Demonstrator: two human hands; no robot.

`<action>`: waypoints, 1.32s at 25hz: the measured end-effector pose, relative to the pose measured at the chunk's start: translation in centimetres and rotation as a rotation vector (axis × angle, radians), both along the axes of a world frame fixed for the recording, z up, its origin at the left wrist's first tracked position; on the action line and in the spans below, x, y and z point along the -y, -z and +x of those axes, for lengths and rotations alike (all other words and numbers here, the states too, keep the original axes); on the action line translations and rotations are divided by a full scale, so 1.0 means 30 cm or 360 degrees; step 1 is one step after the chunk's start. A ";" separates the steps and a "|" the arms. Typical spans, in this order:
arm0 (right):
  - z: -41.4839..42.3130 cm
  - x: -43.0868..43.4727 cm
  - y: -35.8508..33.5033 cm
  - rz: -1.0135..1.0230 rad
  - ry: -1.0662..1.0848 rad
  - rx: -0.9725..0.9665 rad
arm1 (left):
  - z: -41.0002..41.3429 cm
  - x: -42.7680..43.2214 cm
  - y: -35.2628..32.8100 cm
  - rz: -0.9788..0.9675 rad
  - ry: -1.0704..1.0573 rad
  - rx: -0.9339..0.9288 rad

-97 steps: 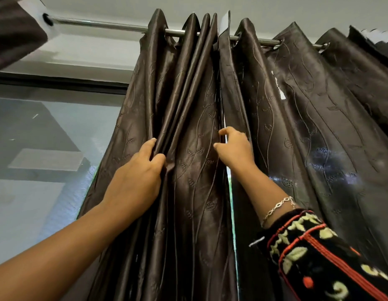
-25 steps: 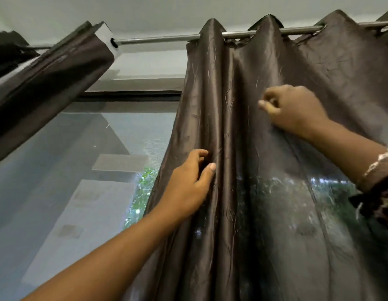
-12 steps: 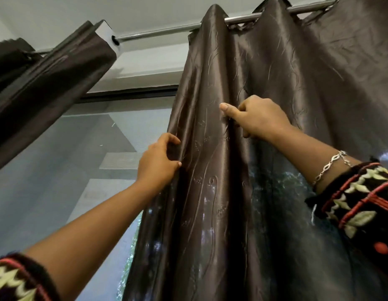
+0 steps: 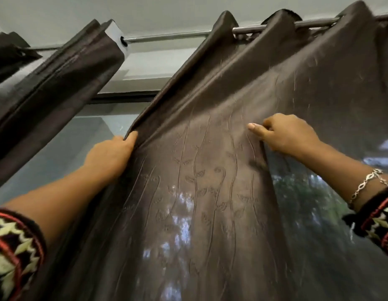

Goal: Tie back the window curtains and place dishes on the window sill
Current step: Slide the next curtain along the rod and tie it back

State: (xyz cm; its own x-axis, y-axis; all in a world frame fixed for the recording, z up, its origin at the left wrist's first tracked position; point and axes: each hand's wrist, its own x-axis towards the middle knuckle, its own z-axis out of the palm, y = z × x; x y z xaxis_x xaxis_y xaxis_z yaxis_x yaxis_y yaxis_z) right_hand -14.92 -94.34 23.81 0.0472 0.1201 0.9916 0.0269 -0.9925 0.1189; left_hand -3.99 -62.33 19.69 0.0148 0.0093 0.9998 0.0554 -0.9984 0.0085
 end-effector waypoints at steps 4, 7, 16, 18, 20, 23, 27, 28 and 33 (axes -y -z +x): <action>-0.001 -0.134 0.006 0.0057 0.0110 -0.0007 | 0.074 -0.224 -0.117 -0.0114 0.0440 -0.0098; 0.000 -0.242 0.023 0.0106 0.0145 -0.0002 | 0.153 -0.420 -0.144 -0.0191 0.0529 -0.0176; 0.037 -0.386 0.034 0.0100 0.0237 -0.0079 | 0.174 -0.458 -0.014 -0.0176 0.0793 -0.0159; 0.011 -0.379 0.025 0.0108 0.0198 -0.0061 | 0.130 -0.365 0.037 -0.0269 0.1031 -0.0123; -0.019 -0.359 0.013 0.0127 0.0129 -0.0010 | 0.067 -0.275 0.068 -0.0321 0.1168 -0.0065; -0.042 -0.327 -0.003 0.0216 0.0170 -0.0004 | -0.080 -0.140 0.086 -0.0224 0.1403 0.0049; -0.050 -0.284 -0.007 0.0333 0.0347 0.0094 | -0.243 0.008 0.092 -0.0264 0.1715 0.0036; -0.055 -0.273 -0.006 0.0344 0.0385 0.0152 | -0.264 0.035 0.094 -0.0276 0.1709 0.0003; -0.087 -0.186 -0.016 0.0353 0.0443 0.0607 | -0.295 0.092 0.090 -0.0366 0.1665 -0.0059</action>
